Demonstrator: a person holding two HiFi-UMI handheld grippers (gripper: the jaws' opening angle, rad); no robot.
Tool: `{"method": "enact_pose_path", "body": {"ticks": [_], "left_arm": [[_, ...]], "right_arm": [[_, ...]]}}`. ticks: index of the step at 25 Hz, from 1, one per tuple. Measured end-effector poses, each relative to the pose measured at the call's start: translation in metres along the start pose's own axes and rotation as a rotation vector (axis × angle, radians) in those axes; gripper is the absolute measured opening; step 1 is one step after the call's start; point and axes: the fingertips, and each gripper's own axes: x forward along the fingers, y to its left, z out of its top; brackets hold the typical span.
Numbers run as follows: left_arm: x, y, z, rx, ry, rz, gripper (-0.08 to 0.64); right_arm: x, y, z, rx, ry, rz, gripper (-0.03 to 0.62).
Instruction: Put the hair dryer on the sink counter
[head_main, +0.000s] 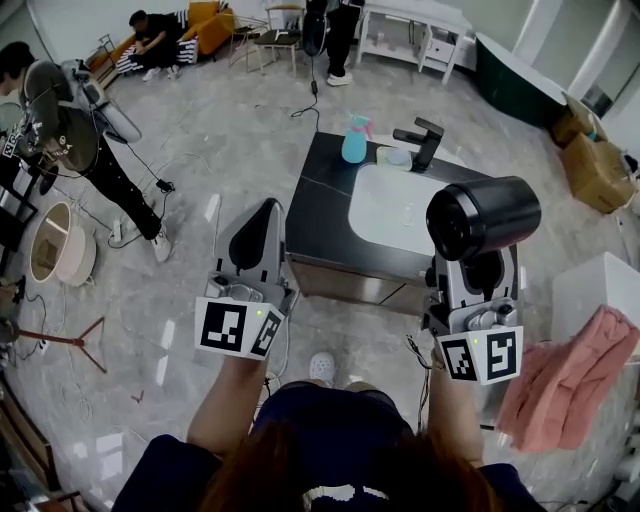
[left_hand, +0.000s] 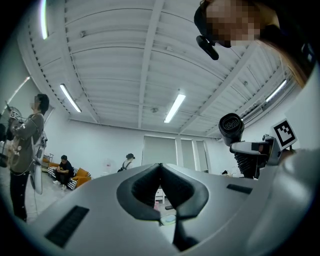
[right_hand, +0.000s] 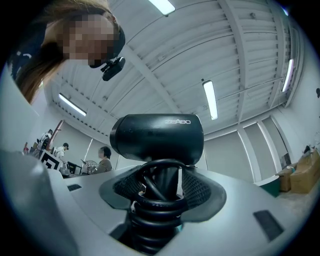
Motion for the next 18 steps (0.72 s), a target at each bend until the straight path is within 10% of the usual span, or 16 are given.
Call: {"method": "enact_pose_path", "body": {"ticks": [18], "left_arm": [[0.162,0.093,-0.072,0.013,0.044,0.125,0.012]], "right_arm": [[0.191,-0.080,-0.092,0.074,0.033,0.109,0.264]]}}
